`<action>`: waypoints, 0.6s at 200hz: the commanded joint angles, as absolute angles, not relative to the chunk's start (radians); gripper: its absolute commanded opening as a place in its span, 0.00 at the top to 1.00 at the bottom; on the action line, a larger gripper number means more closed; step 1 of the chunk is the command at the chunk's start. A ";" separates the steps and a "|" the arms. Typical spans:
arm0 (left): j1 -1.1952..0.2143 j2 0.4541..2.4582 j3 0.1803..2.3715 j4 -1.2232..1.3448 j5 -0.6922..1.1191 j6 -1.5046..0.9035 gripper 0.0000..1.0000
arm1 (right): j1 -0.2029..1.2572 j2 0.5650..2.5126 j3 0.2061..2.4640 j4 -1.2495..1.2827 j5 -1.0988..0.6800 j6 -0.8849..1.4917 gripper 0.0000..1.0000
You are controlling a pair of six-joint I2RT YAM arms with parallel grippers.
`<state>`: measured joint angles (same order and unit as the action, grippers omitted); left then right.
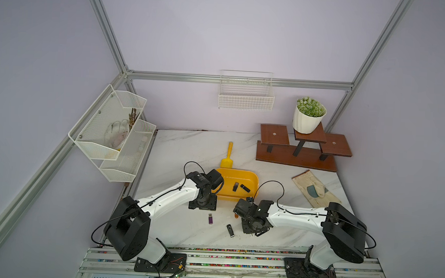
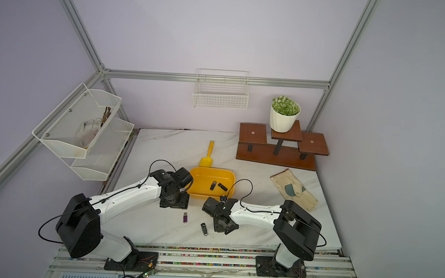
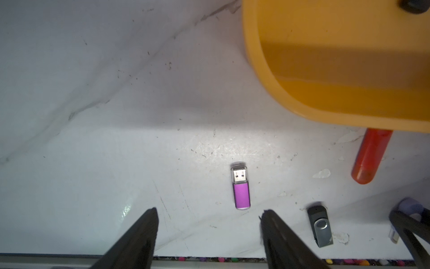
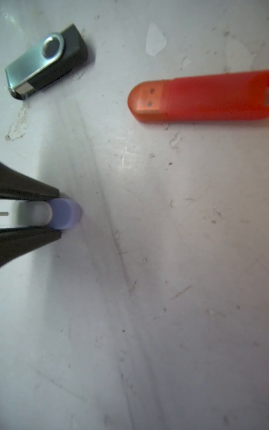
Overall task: Put the usb flash drive into the storage box
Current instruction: Pick up the USB flash from the center of the board.
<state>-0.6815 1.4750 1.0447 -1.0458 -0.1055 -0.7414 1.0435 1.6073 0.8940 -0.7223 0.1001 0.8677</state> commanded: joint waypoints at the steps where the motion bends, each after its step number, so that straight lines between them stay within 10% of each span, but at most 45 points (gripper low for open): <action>1: -0.702 1.436 1.020 -0.990 -0.081 -0.817 0.27 | 1.049 1.594 0.883 -0.746 0.113 0.862 1.00; 120: -0.837 1.506 0.892 -0.833 -0.122 -1.018 0.42 | 0.831 1.323 0.934 -0.907 0.266 0.692 1.00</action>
